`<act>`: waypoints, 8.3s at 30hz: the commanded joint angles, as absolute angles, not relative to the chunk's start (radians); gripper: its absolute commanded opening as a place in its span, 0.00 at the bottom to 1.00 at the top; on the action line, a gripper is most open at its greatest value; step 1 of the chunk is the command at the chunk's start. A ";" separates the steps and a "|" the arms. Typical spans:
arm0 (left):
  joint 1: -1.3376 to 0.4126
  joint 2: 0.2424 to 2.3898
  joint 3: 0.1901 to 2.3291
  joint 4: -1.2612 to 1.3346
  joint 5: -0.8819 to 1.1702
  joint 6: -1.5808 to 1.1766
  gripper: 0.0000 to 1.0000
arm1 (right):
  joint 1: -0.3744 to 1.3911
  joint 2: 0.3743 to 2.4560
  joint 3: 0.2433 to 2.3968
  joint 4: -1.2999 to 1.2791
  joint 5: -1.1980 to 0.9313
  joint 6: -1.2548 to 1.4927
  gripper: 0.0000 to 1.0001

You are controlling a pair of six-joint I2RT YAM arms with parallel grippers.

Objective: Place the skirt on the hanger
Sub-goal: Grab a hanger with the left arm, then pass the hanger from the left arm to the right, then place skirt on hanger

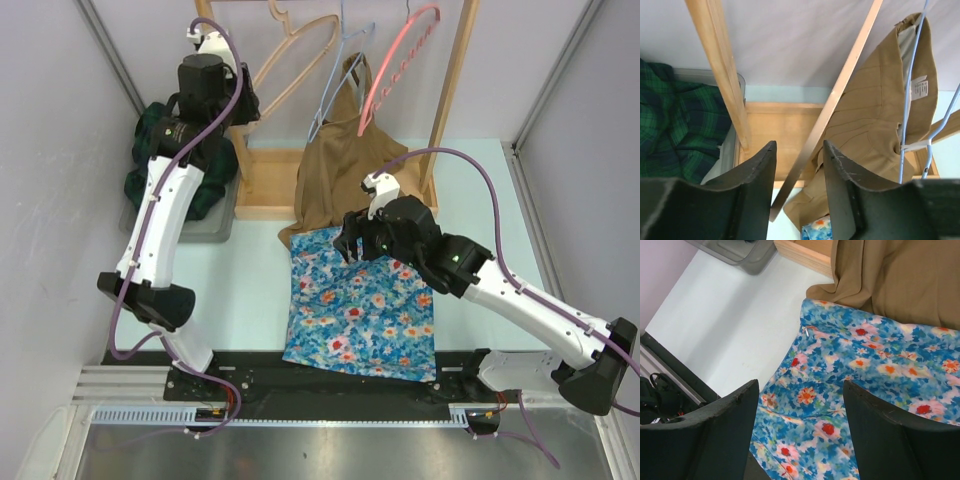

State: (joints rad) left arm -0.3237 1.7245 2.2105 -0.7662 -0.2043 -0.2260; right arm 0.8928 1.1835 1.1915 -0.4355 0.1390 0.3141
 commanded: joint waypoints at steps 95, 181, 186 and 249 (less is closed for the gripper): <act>-0.644 0.512 0.802 -0.603 -0.325 -0.382 0.00 | 1.055 2.210 2.439 -0.779 0.357 0.488 0.93; -0.977 0.606 0.744 -0.603 -0.706 -0.551 0.00 | 0.997 2.261 2.395 -0.868 0.474 0.557 0.00; -0.976 0.589 0.782 -0.607 -0.693 -0.545 0.31 | 0.999 2.215 2.329 -0.835 0.474 0.555 0.00; -0.491 1.015 0.595 -0.022 -0.120 -0.558 0.55 | 1.229 1.548 0.808 0.370 0.678 1.216 0.00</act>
